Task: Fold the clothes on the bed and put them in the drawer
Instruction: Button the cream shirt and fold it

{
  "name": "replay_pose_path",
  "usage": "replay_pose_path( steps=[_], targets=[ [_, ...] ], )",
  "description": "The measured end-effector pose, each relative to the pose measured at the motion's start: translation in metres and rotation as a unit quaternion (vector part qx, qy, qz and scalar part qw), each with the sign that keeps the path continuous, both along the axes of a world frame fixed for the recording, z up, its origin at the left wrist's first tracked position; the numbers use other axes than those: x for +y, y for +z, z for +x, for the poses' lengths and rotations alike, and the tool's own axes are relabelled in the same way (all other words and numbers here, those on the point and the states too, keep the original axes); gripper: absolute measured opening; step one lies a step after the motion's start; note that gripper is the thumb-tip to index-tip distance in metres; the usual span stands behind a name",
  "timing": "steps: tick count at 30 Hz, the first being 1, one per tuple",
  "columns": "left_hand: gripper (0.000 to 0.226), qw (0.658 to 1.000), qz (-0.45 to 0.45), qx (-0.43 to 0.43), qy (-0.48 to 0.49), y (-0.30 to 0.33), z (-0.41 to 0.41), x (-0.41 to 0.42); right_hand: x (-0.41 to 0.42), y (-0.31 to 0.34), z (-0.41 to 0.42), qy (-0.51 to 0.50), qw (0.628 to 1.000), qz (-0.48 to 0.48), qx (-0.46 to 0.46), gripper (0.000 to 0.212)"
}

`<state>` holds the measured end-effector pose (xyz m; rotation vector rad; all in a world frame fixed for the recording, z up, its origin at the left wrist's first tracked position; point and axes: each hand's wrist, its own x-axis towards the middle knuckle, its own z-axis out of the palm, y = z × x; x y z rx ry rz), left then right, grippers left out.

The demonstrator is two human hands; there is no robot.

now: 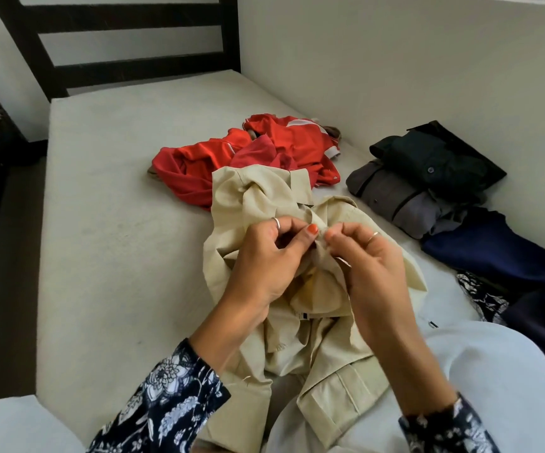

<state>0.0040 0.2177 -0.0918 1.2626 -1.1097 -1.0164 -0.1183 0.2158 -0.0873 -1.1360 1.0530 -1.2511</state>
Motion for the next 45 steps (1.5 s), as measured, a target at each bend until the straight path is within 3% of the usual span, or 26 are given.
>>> replay_pose_path(
  steps=[3, 5, 7, 9, 11, 13, 14, 16, 18, 22, 24, 27, 31, 35, 38, 42, 45],
  targets=[
    [0.013, 0.998, -0.043, -0.030, -0.030, 0.013, 0.004, -0.012, -0.021, 0.020, -0.011, 0.108, 0.980, 0.125, -0.110, 0.009],
    [0.014, 0.994, -0.070, -0.061, -0.053, 0.024, 0.007, -0.024, -0.031, 0.031, -0.016, 0.120, 0.980, 0.117, -0.104, 0.014],
    [0.017, 0.991, -0.092, -0.083, -0.058, 0.037, 0.007, -0.035, -0.034, 0.038, -0.017, 0.087, 0.994, 0.038, -0.053, 0.013],
    [0.021, 0.987, -0.113, -0.103, -0.043, 0.052, 0.006, -0.046, -0.030, 0.042, -0.017, 0.045, 0.997, -0.059, 0.021, 0.026],
    [0.023, 0.983, -0.130, -0.129, -0.023, 0.066, 0.005, -0.057, -0.027, 0.038, -0.018, 0.014, 0.977, -0.159, 0.144, 0.032],
    [0.023, 0.979, -0.136, -0.151, -0.003, 0.072, 0.006, -0.067, -0.031, 0.028, -0.017, -0.001, 0.937, -0.230, 0.262, 0.014],
    [0.022, 0.978, -0.138, -0.155, 0.002, 0.070, 0.008, -0.070, -0.034, 0.022, -0.018, -0.005, 0.932, -0.235, 0.276, 0.003],
    [0.016, 0.975, -0.144, -0.171, -0.006, 0.058, 0.011, -0.073, -0.041, 0.013, -0.019, -0.011, 0.961, -0.184, 0.207, 0.014],
    [0.021, 0.970, -0.134, -0.201, -0.013, 0.038, 0.013, -0.064, -0.045, 0.012, -0.021, -0.008, 0.992, -0.092, 0.091, 0.012],
    [0.051, 0.950, -0.102, -0.284, 0.085, -0.016, 0.012, -0.028, -0.048, 0.011, -0.030, 0.028, 0.998, 0.051, -0.035, 0.018],
    [0.048, 0.941, -0.090, -0.312, 0.093, -0.036, 0.012, -0.014, -0.046, 0.010, -0.035, 0.043, 0.992, 0.096, -0.062, 0.022],
    [0.004, 0.947, -0.105, -0.280, 0.117, -0.045, 0.017, -0.014, -0.045, 0.006, -0.043, 0.049, 0.986, 0.139, -0.076, 0.026],
    [0.034, 0.989, -0.031, -0.111, 0.088, -0.019, 0.035, -0.024, -0.045, 0.005, -0.053, 0.050, 0.983, 0.150, -0.088, 0.029],
    [0.059, 0.998, -0.022, 0.017, 0.062, 0.002, 0.059, -0.041, -0.048, 0.014, -0.058, 0.045, 0.988, 0.120, -0.083, 0.023],
    [0.074, 0.997, -0.024, 0.031, 0.074, 0.013, 0.072, -0.046, -0.050, 0.020, -0.060, 0.029, 0.997, 0.070, -0.022, 0.019],
    [0.046, 0.997, -0.012, 0.017, 0.080, 0.029, 0.086, -0.048, -0.057, 0.025, -0.066, -0.045, 0.990, -0.025, 0.134, 0.014],
    [0.039, 0.997, -0.003, -0.010, 0.076, 0.038, 0.091, -0.052, -0.060, 0.029, -0.071, -0.077, 0.966, -0.088, 0.231, 0.010]
  ],
)
